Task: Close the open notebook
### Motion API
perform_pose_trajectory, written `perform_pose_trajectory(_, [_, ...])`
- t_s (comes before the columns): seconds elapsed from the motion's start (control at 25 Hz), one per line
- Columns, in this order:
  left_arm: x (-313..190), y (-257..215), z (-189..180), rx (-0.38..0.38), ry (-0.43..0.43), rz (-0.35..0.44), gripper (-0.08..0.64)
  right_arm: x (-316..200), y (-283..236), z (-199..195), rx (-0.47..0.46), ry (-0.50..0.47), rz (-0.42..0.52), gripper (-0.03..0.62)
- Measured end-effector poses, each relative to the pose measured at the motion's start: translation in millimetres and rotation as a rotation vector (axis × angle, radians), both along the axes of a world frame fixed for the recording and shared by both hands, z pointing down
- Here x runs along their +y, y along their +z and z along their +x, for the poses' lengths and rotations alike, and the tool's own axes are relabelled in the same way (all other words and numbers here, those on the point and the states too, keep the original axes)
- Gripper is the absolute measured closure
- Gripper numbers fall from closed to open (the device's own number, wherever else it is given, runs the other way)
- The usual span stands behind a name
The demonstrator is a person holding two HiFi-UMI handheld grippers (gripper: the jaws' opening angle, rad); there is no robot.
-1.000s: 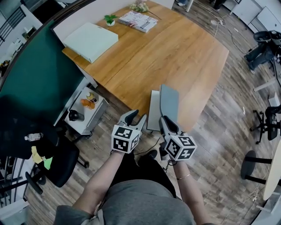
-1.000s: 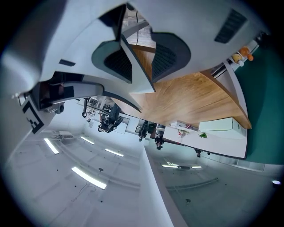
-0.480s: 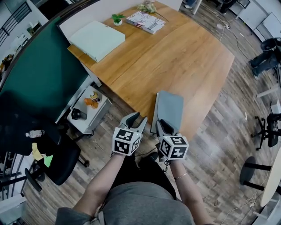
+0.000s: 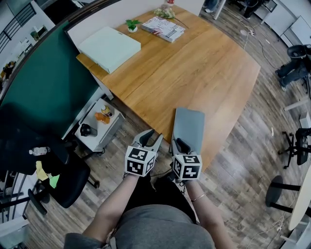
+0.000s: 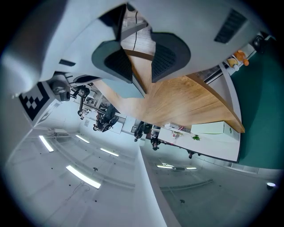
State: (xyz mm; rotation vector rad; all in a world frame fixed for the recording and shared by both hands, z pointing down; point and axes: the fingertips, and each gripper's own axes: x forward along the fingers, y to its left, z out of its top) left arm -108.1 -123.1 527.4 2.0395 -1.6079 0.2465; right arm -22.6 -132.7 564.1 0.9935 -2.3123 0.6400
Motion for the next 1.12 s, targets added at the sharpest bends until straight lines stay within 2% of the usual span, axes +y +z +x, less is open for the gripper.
perform_pose_trajectory(0.2, [-0.5, 1.5, -6.2, 0.005, 0.0, 0.001, 0.413, 3.2, 6.4, -4.6, 0.042, -0.01, 0.02, 0.501])
perform_pose_trajectory(0.56, [-2.8, 4.3, -9.2, 0.011, 0.026, -0.003, 0.413, 7.1, 10.3, -9.3, -0.001, 0.007, -0.025, 0.457])
perform_pose_trajectory(0.68, [-4.9, 3.9, -7.5, 0.009, 0.044, -0.004, 0.413, 9.1, 10.9, -10.9, -0.049, 0.005, -0.052, 0.423])
perform_pose_trajectory(0.8, [-7.9, 2.8, -5.6, 0.007, 0.06, -0.002, 0.413, 11.1, -0.8, -11.9, -0.12, 0.016, -0.078, 0.422])
perform_pose_trajectory(1.12, [-14.3, 0.4, 2.0, 0.0, 0.105, 0.003, 0.413, 9.6, -49.9, 4.6, -0.297, 0.129, -0.025, 0.504])
